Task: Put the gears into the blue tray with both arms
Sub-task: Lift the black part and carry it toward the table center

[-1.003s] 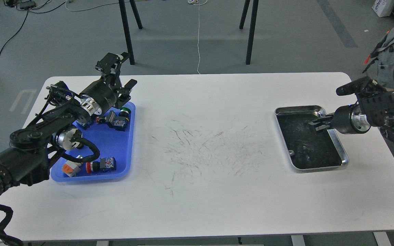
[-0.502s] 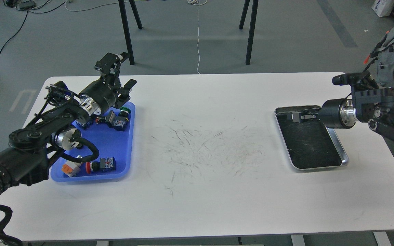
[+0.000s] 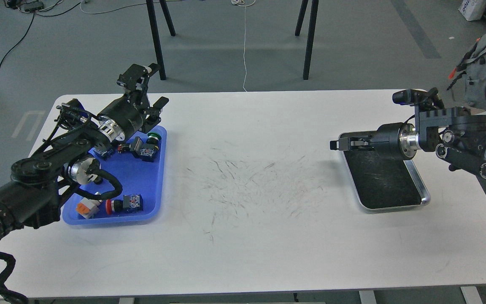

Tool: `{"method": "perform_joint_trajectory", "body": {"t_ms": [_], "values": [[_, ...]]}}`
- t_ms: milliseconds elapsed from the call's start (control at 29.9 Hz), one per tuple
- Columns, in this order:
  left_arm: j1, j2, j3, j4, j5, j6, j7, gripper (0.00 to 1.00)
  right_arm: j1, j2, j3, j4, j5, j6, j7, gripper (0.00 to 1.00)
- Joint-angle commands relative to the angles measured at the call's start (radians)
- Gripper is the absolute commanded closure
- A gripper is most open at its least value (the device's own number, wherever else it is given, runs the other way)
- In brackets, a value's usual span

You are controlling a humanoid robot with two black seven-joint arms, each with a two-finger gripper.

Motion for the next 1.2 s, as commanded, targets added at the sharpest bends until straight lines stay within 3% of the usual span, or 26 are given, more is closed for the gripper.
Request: {"method": "perform_joint_trajectory", "body": {"t_ms": [0,435,869,1170], "values": [[0.0,0.001,0.001,0.0,0.0,0.0,0.0,0.0,-0.004,0.014,0.009,0.024,0.0,-0.001,0.0,0.88],[0.002,0.001,0.001,0.0,0.0,0.0,0.0,0.0,-0.01,0.07,0.075,0.086,0.0,-0.006,0.0,0.88],[0.002,0.002,0.001,0.0,0.0,0.0,0.0,0.0,-0.01,0.147,0.064,0.21,-0.044,-0.006,0.0,0.88],[-0.005,0.002,0.001,0.0,0.0,0.0,0.0,0.0,0.001,0.247,0.015,0.216,-0.098,-0.013,0.0,0.88]]}}
